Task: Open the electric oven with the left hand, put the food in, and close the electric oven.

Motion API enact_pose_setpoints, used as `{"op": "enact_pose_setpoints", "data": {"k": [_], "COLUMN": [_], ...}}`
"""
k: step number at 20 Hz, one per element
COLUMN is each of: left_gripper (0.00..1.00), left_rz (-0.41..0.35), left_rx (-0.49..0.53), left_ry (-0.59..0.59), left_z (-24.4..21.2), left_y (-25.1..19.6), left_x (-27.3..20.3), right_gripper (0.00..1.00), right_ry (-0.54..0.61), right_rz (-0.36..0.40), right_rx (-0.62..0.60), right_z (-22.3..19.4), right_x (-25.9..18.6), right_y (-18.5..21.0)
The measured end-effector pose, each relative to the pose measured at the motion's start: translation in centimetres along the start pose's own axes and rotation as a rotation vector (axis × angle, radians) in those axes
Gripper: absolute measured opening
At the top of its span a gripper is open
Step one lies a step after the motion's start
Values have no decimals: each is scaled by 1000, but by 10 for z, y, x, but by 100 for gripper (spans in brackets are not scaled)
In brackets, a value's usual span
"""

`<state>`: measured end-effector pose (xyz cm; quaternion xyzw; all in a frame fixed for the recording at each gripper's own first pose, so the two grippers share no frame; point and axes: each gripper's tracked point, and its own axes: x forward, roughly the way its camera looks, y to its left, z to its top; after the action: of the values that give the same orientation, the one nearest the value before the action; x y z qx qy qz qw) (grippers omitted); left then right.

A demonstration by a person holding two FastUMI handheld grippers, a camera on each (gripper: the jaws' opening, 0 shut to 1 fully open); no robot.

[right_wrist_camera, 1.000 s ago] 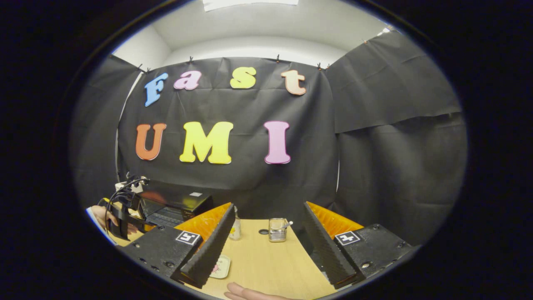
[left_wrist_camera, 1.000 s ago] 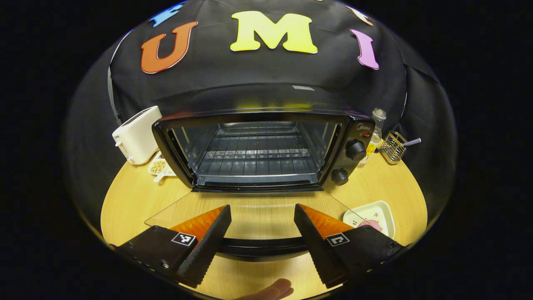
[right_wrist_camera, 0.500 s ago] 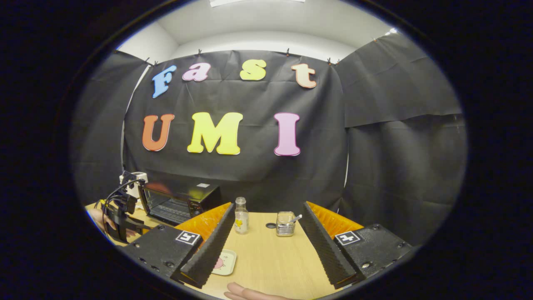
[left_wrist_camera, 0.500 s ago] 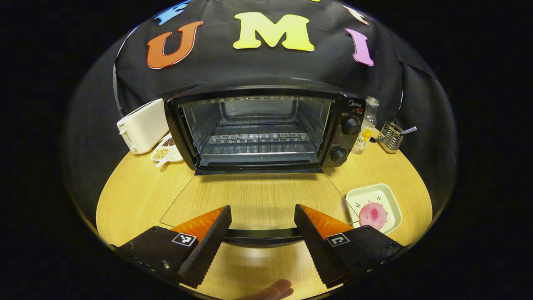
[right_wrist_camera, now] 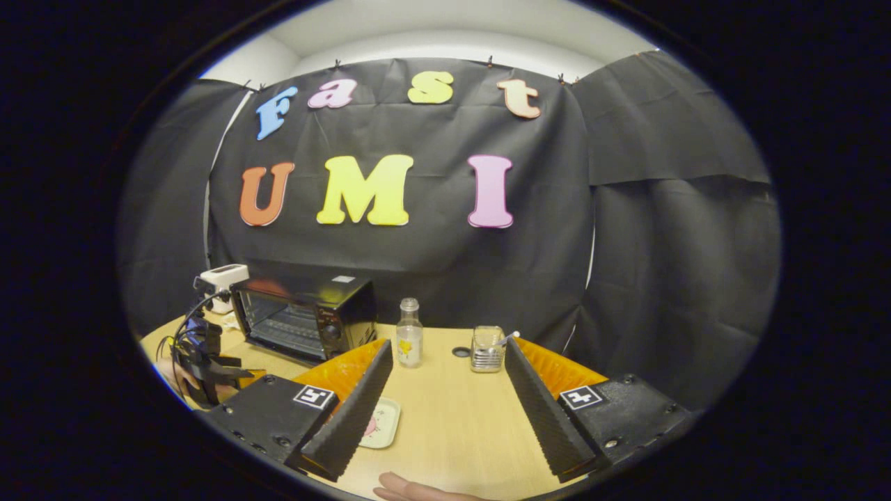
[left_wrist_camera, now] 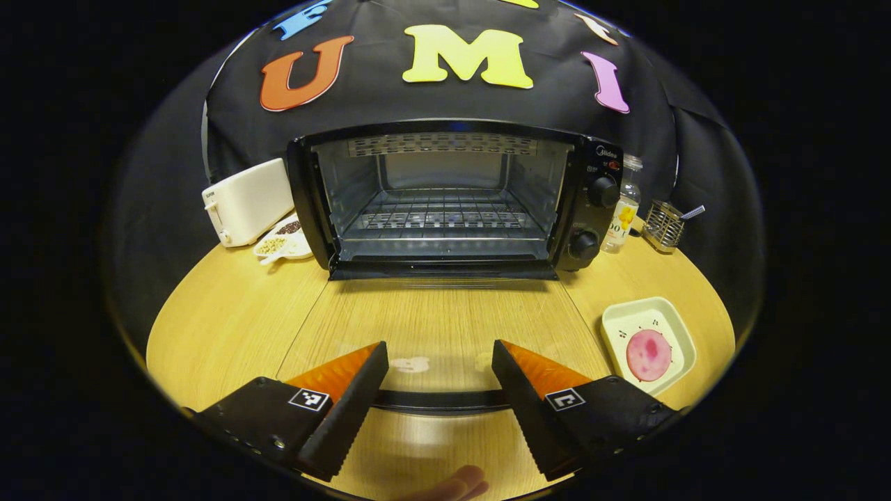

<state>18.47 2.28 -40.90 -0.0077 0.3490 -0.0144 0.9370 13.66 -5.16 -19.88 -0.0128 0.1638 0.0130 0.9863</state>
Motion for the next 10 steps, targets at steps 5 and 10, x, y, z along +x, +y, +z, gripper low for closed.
{"op": "enact_pose_setpoints", "data": {"k": [5, 10], "left_gripper": [96, 96], "left_rz": [29, 39], "left_rx": [-38, -59], "left_ry": [-203, -397], "left_z": [46, 93], "left_y": [7, 11], "left_x": [-44, -118], "right_gripper": [100, 100], "right_ry": [145, 368], "right_rz": [53, 130], "right_rx": [-6, 68], "right_z": [-41, -101], "right_x": [29, 63], "right_y": [16, 36]}}
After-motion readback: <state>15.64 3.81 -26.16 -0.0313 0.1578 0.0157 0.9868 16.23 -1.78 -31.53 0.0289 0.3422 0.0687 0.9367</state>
